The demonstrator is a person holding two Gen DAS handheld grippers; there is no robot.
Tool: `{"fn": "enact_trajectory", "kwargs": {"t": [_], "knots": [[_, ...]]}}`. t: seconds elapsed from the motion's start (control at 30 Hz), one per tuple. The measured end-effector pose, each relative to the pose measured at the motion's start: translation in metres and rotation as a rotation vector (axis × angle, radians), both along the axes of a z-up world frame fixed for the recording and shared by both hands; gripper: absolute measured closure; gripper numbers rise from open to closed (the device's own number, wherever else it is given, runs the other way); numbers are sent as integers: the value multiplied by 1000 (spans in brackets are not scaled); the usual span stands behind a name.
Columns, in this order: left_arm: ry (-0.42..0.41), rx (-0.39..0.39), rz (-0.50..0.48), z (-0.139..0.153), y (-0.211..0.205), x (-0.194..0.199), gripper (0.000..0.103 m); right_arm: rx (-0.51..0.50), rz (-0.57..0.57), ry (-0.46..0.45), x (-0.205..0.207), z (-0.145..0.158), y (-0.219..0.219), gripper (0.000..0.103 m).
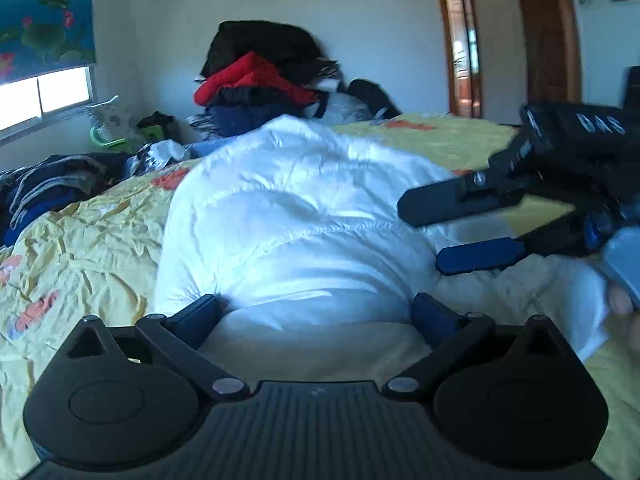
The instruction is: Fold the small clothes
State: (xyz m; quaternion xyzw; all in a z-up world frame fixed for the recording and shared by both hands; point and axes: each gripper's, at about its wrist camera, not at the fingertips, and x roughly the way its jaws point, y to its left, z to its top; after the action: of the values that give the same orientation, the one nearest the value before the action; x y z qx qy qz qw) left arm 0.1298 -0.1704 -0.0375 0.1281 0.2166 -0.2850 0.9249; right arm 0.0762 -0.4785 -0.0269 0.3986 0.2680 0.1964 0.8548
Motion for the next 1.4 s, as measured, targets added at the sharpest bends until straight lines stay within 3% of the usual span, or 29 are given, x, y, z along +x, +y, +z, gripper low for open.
{"fn": "enact_trajectory", "kwargs": {"t": [0.07,0.1,0.17,0.2,0.27,0.33,0.37,0.4,0.63,0.7,0.77,0.8,0.83,1.03,1.17,1.3,1.4], "knots": [[-9,-65,4,14,25,-8,0,52,-8,-7,-3,8,-10,13],[-15,-104,20,21,39,-9,0,59,-31,-38,-7,12,-12,3],[10,-188,69,33,68,-1,0,16,-98,-87,-3,14,-29,2],[57,-237,97,37,82,10,0,-23,-123,-65,10,11,-37,2],[242,-381,153,35,109,44,0,-83,-173,93,44,-3,-58,1],[487,-567,203,17,132,81,0,-54,-152,222,70,-23,-75,1],[585,-642,211,6,138,95,0,-22,-140,248,77,-32,-82,2],[647,-687,218,-2,139,104,0,13,-116,219,81,-38,-91,2],[828,-711,117,-31,101,136,0,-28,6,203,116,-47,-108,1],[832,-708,112,-34,93,139,1,-64,44,192,122,-47,-108,1],[819,-698,120,-33,90,138,14,-93,72,164,128,-48,-108,11],[806,-687,116,-30,90,136,19,-99,81,151,131,-50,-109,28],[787,-670,112,-27,91,135,28,-107,95,142,137,-52,-111,36],[698,-644,177,-4,127,146,32,-121,176,75,166,-55,-54,40],[660,-654,256,-11,156,175,24,-144,199,72,185,-76,-37,40],[653,-711,328,-18,167,178,19,-42,153,121,202,-97,-39,25],[560,-738,355,0,177,152,21,-52,101,152,169,-89,-47,23]]}}
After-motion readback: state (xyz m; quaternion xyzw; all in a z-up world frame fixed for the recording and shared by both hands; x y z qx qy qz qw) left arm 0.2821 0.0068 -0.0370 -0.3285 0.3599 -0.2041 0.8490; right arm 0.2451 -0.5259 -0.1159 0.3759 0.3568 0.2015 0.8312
